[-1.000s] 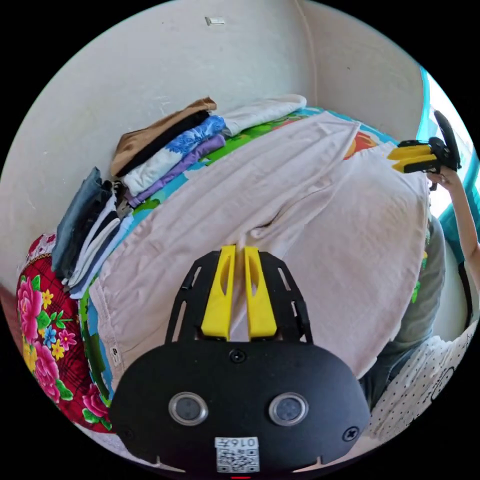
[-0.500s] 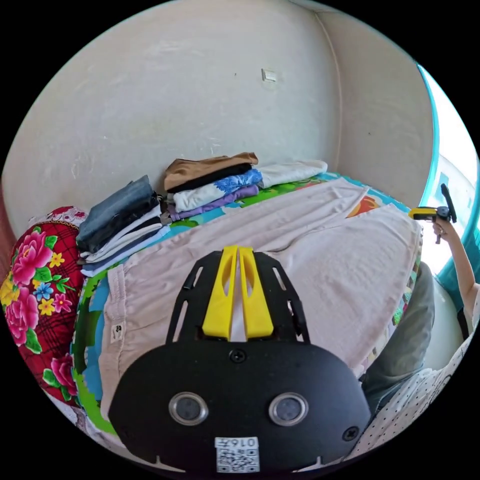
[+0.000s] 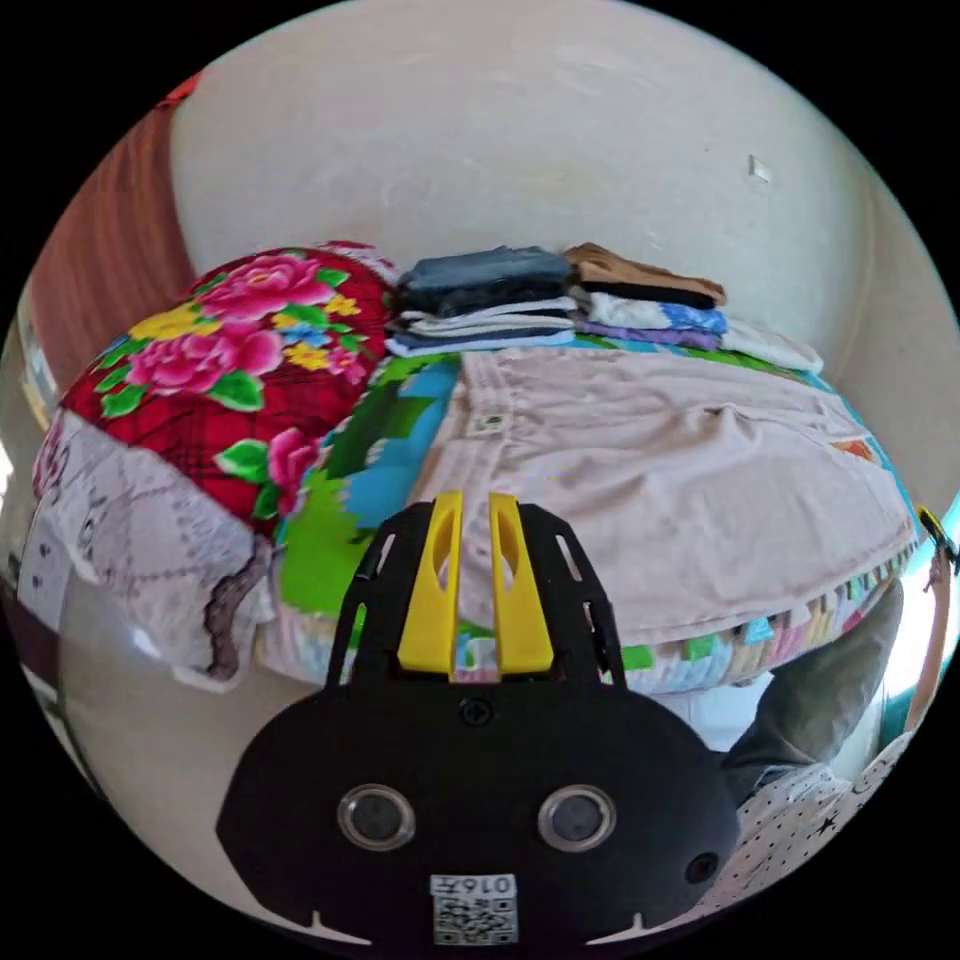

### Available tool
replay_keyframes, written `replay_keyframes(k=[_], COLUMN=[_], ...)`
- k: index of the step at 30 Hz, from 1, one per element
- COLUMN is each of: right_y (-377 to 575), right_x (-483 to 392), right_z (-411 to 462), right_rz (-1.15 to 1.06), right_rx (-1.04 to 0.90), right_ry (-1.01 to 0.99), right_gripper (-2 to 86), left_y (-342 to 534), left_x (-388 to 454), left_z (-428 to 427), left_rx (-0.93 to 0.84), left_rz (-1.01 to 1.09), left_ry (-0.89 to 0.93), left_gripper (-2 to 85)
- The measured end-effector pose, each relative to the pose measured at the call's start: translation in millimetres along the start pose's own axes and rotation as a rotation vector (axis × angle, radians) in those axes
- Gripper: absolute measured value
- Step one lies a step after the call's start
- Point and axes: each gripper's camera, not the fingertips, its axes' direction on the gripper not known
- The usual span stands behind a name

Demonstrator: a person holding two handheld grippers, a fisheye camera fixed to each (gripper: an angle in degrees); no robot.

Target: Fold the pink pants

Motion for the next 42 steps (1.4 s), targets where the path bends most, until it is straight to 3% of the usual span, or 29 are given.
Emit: replay_keyframes(k=[3,6,9,13,23,30,39,42], right_y=[20,42,56,55,57,56,56,60], right_x=[-15,-41,-59,-69,-121,-147,-232,-268], right_z=[-20,-38,-58,-69,-104,-123,-131,-128], right_rz=[-0.121,-0.266,-0.365,-0.345,-0.421,-0.411,-0.658,-0.782], right_rx=[0.001,0.067,0.161,0.189,0.132,0.118,0.068,0.097], right_ry=[0.094,0.118,-0.060,-0.084,-0.028,-0.002,0.252,0.353], right_gripper=[7.4,9.9,11.5,12.0,11.6,12.9,12.6,12.5], left_y=[49,93,129,164,216,251,288,294], left_x=[-54,-90,-117,-140,-139,-128,-144,-145], left_z=[-7,5,30,73,154,179,205,213], left_rx=[-0.046,-0.108,-0.131,-0.120,-0.151,-0.102,-0.063,-0.079], left_rz=[-0.125,-0.174,-0.247,-0.369,-0.460,-0.448,-0.440,-0.432], left_ry=[-0.095,0.104,0.300,0.478,0.540,0.529,0.845,0.841], left_gripper=[5.6,7.3,8.1,8.0,9.4,3.0,1.5,1.3])
